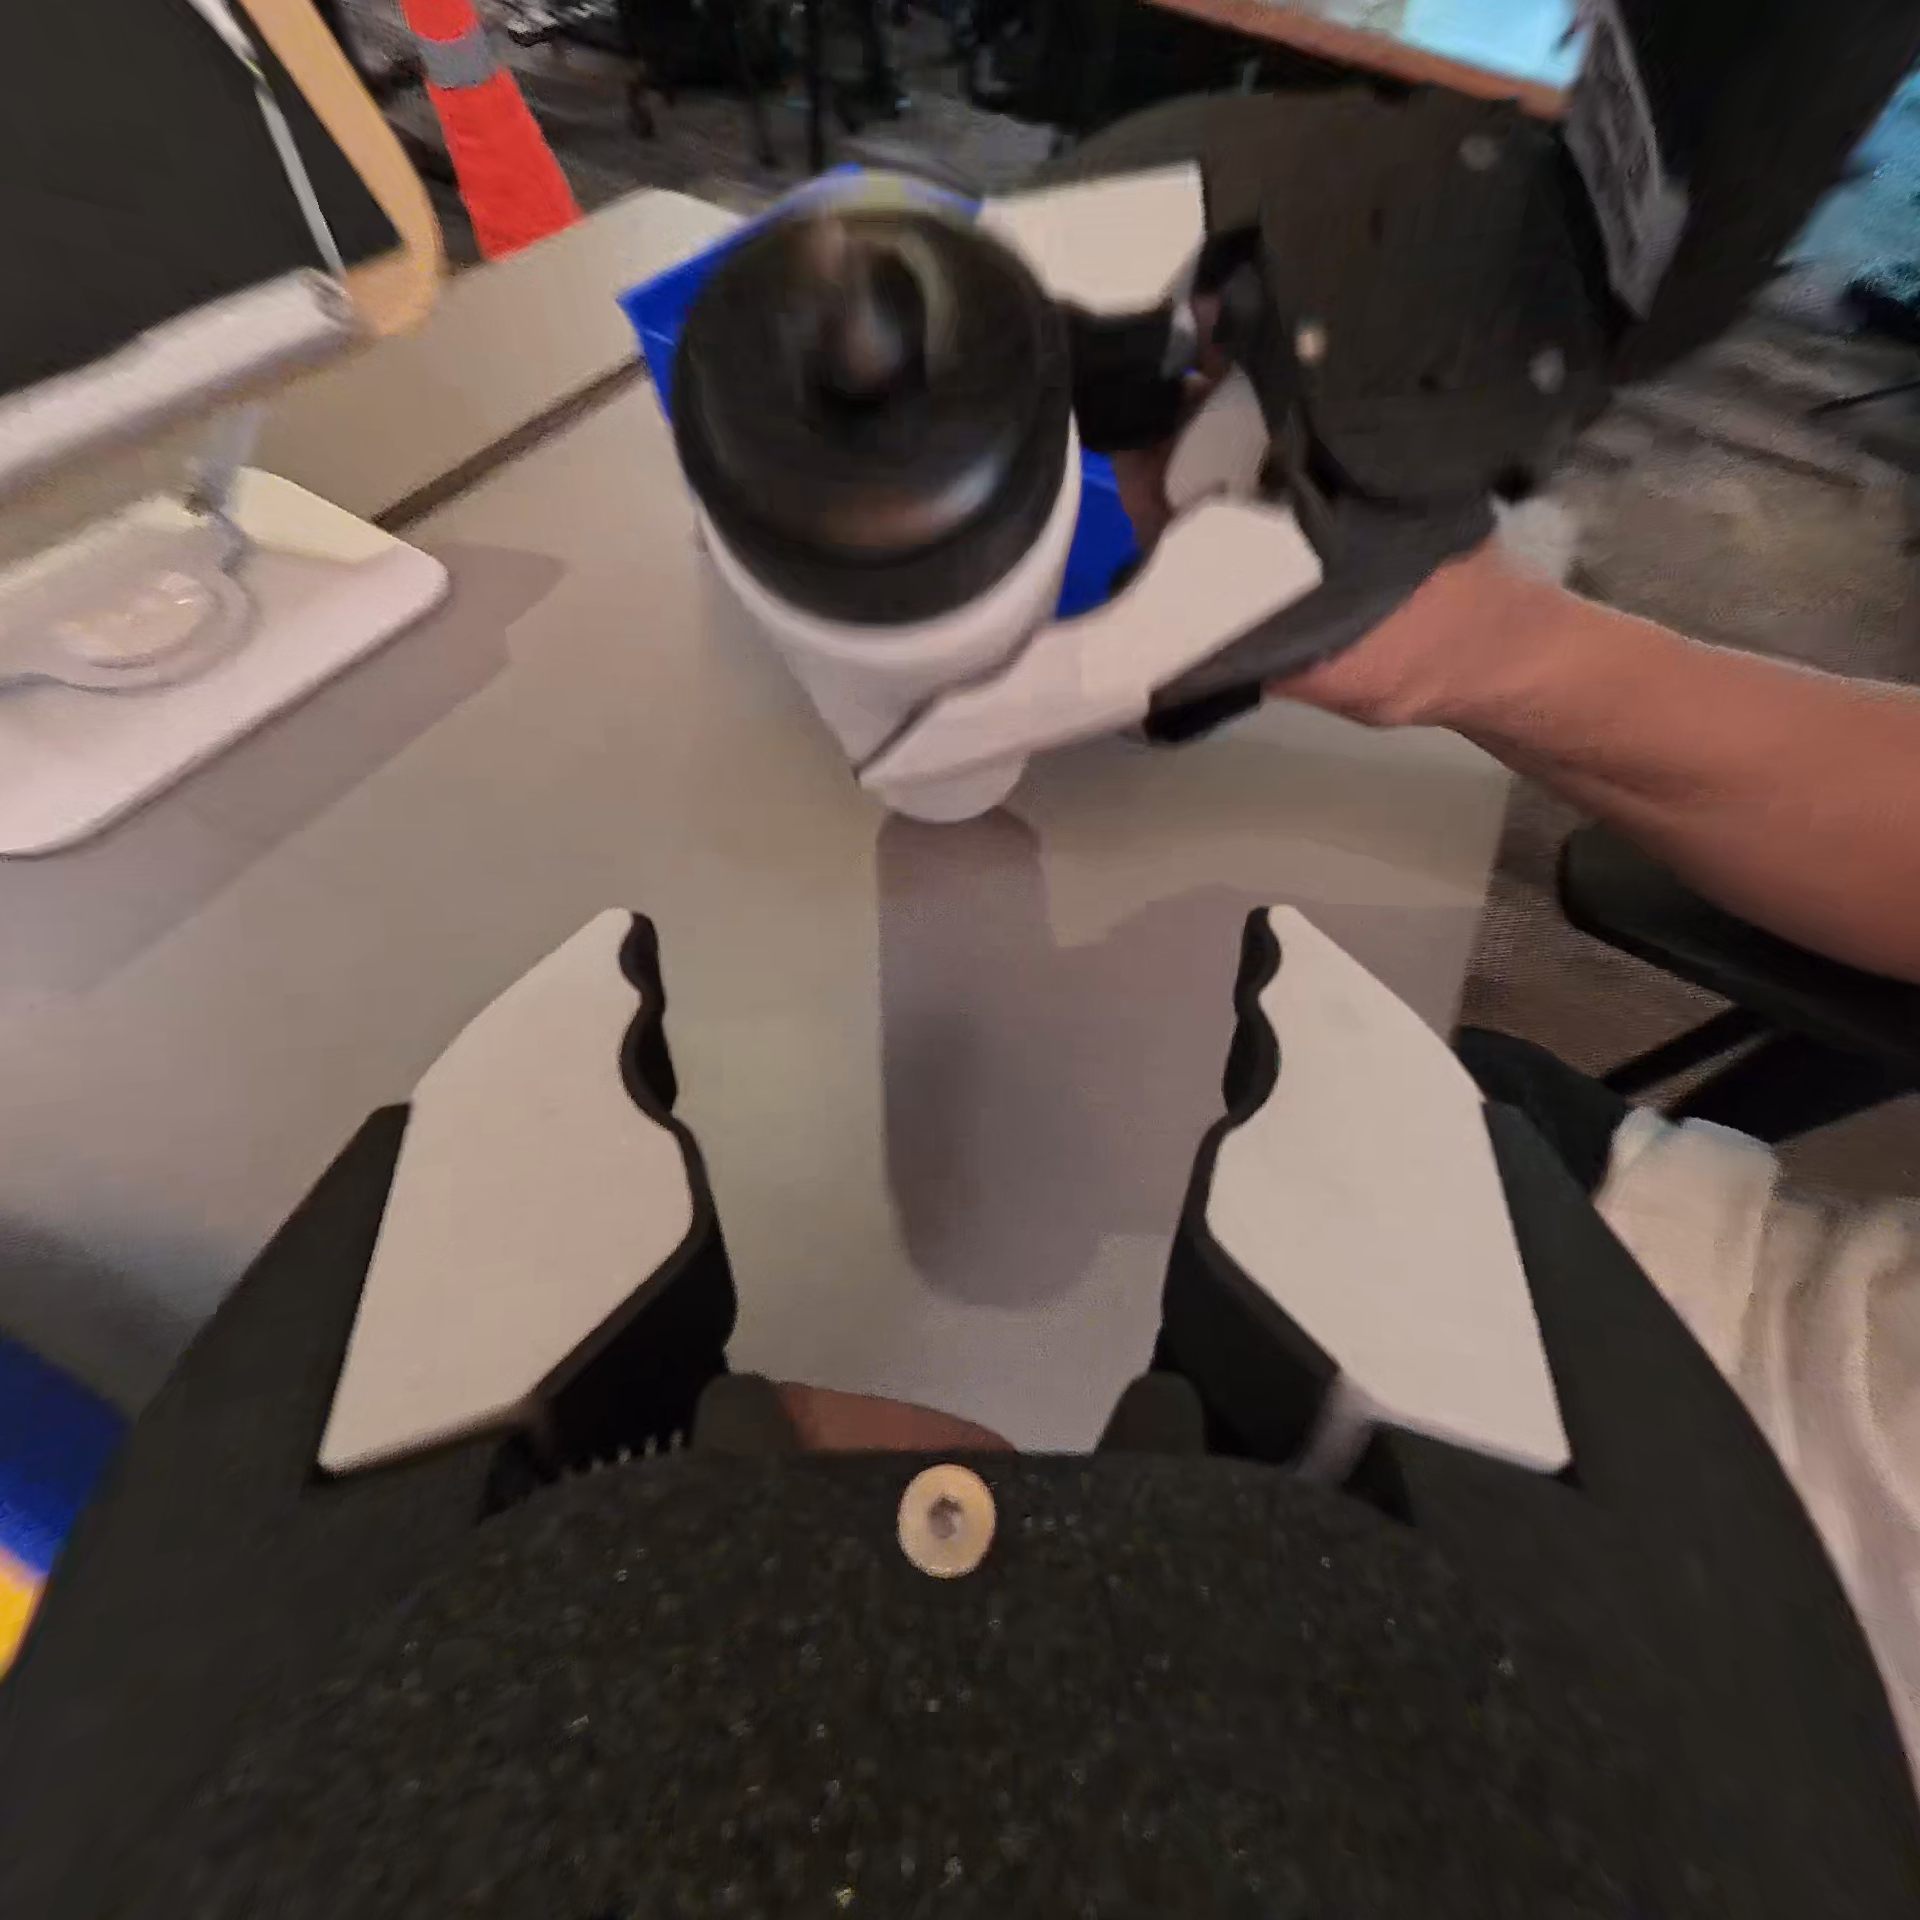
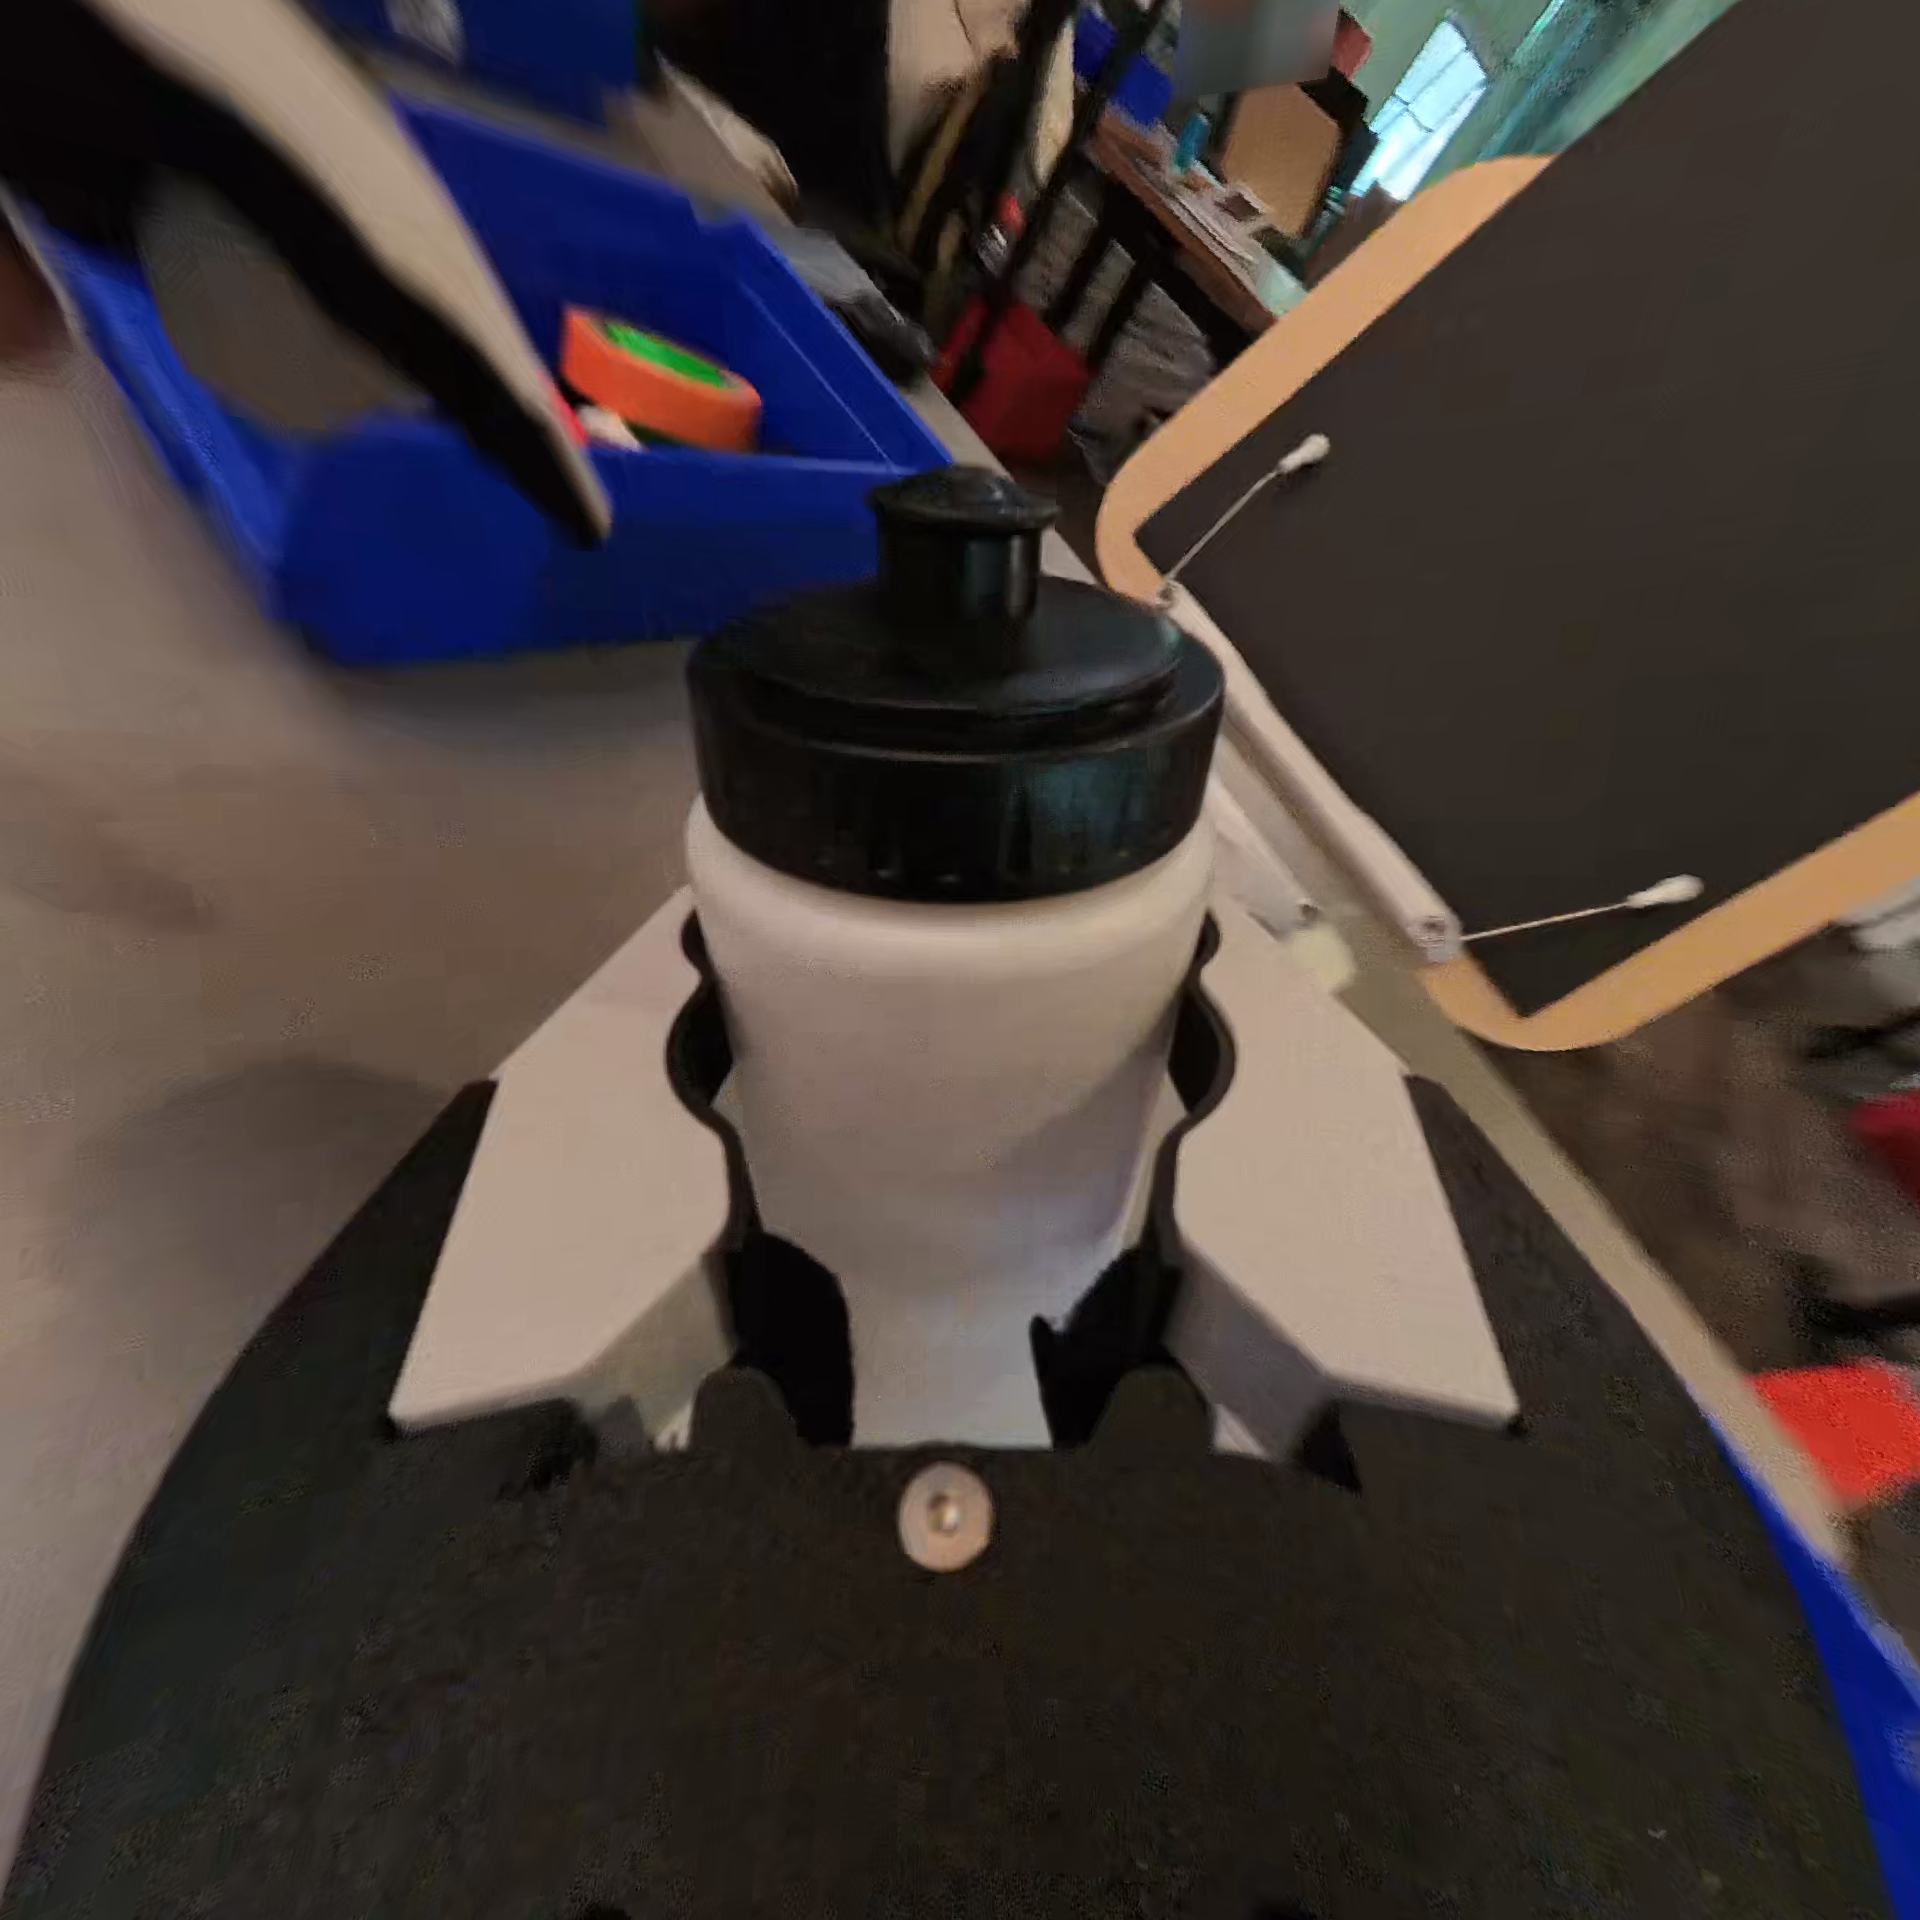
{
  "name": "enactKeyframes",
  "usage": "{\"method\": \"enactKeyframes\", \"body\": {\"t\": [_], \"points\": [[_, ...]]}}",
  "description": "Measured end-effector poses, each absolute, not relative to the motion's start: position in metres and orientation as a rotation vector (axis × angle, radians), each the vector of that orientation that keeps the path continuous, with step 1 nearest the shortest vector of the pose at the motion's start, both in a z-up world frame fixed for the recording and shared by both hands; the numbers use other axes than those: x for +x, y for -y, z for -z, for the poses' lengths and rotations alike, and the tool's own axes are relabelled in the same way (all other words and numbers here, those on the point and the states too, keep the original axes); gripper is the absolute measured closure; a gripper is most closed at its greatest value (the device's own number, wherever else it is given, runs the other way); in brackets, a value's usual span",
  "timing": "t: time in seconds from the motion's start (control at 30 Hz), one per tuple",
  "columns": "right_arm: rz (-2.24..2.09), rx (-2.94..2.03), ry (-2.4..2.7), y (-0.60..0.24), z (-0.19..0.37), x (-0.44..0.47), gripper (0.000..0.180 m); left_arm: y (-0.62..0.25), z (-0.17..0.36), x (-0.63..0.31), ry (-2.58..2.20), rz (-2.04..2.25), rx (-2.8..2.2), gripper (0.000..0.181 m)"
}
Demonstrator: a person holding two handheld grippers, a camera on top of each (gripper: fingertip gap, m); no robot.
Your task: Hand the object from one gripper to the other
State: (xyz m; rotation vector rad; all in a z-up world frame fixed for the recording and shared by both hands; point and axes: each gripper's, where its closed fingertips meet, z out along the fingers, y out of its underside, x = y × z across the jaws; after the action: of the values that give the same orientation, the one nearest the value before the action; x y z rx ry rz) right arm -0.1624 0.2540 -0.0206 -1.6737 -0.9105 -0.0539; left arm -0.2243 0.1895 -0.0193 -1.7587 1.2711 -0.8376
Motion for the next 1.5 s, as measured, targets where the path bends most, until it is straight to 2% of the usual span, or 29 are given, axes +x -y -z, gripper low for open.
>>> {"method": "enactKeyframes", "body": {"t": [0.03, 0.2, 0.4, 0.57, 0.7, 0.87, 1.0, 1.07, 1.2, 1.3, 1.5], "points": [[0.138, -1.665, 0.941, -0.254, 0.022, -0.166, 0.093, -0.192, 0.012, -0.223, -1.294, 0.773, -1.748, 0.077], [0.333, -1.585, 1.087, -0.245, 0.028, -0.194, 0.093, -0.2, 0.003, -0.205, -1.365, 0.685, -1.789, 0.08], [0.511, -1.543, 1.145, -0.24, 0.028, -0.202, 0.092, -0.208, 0.025, -0.198, -1.422, 0.711, -1.862, 0.087], [0.401, -1.514, 1.135, -0.239, 0.038, -0.208, 0.09, -0.21, 0.032, -0.203, -1.444, 0.72, -1.871, 0.091], [0.365, -1.447, 1.168, -0.23, 0.039, -0.192, 0.099, -0.241, 0.016, -0.222, -1.372, 0.722, -1.928, 0.092], [-0.075, -1.693, 1.095, -0.223, 0.05, -0.146, 0.091, -0.262, -0.026, -0.244, -1.425, 0.784, -1.942, 0.094], [-0.958, -1.719, 0.985, -0.19, 0.03, -0.167, 0.09, -0.241, -0.052, -0.241, -1.635, 0.866, -1.888, 0.095], [-1.201, -1.65, 0.947, -0.19, 0.019, -0.185, 0.09, -0.223, -0.06, -0.233, -1.748, 0.893, -1.857, 0.097], [-1.474, -1.463, 0.988, -0.178, 0.005, -0.232, 0.078, -0.191, -0.066, -0.21, -1.905, 0.912, -1.783, 0.098], [-1.517, -1.34, 1.053, -0.17, -0.007, -0.253, 0.096, -0.18, -0.063, -0.194, -1.962, 0.9, -1.734, 0.098], [-1.455, -1.421, 1.033, -0.181, -0.003, -0.244, 0.098, -0.195, -0.069, -0.185, -1.837, 0.914, -1.712, 0.101]]}}
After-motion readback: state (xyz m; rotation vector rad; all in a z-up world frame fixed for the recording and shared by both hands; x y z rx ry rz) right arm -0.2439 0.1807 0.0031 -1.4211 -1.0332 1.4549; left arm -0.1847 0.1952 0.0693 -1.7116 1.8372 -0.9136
